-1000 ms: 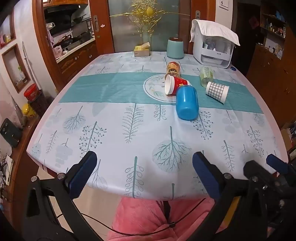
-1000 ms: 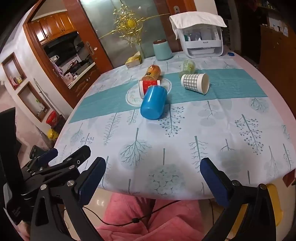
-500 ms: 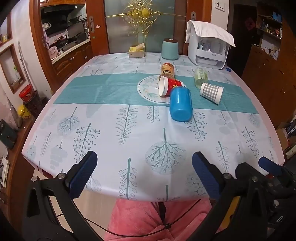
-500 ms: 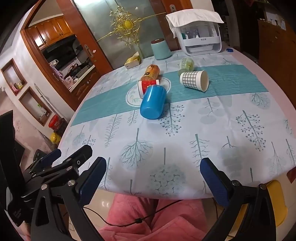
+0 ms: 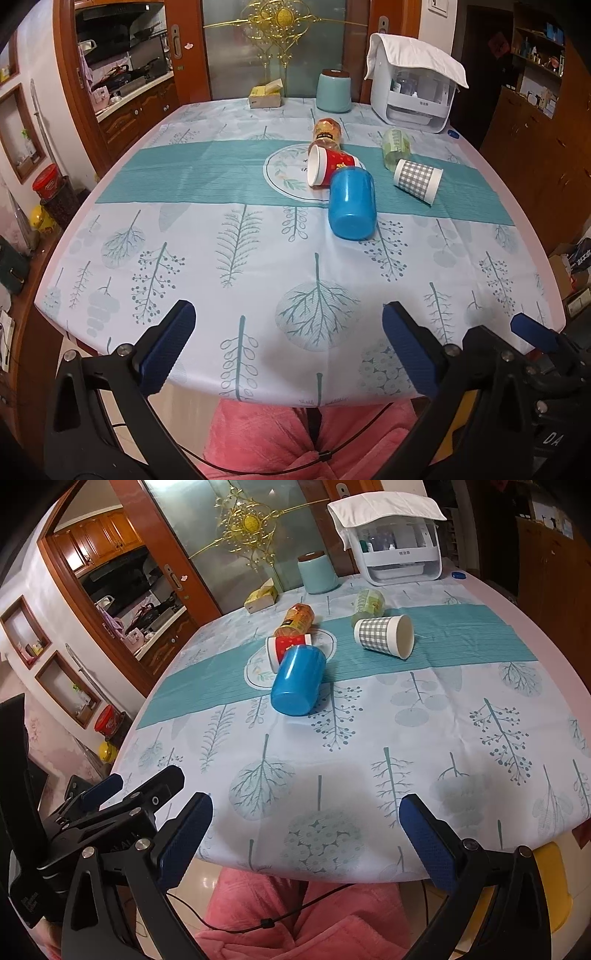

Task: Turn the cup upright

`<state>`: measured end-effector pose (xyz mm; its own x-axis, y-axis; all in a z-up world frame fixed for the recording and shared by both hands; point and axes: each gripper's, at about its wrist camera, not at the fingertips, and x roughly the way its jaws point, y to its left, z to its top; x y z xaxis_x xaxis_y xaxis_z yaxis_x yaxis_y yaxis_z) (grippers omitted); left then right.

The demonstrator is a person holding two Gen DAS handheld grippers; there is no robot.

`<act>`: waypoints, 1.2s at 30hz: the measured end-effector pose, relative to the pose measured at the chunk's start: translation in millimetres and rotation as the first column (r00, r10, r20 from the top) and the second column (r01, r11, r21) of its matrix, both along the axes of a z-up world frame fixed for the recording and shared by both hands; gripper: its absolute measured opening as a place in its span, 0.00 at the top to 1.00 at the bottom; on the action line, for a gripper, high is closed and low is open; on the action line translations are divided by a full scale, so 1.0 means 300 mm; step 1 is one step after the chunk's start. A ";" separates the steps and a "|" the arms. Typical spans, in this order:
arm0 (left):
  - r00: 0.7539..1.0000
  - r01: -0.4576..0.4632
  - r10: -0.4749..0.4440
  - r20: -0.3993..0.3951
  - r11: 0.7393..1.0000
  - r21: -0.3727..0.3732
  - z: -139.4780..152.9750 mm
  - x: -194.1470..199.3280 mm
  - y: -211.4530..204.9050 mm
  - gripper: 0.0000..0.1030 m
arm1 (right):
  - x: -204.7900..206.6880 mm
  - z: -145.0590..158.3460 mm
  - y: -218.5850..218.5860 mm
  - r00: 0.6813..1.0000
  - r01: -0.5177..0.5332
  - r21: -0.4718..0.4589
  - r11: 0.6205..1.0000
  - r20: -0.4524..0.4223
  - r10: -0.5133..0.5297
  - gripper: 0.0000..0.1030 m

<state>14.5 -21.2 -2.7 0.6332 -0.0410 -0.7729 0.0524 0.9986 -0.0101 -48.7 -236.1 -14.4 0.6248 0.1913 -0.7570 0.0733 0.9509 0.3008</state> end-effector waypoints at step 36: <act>0.992 0.015 -0.019 -0.125 0.999 -0.032 -0.083 0.141 -0.071 0.02 | 0.134 -0.020 -0.078 0.994 -0.091 -0.125 0.988 0.045 0.098 0.01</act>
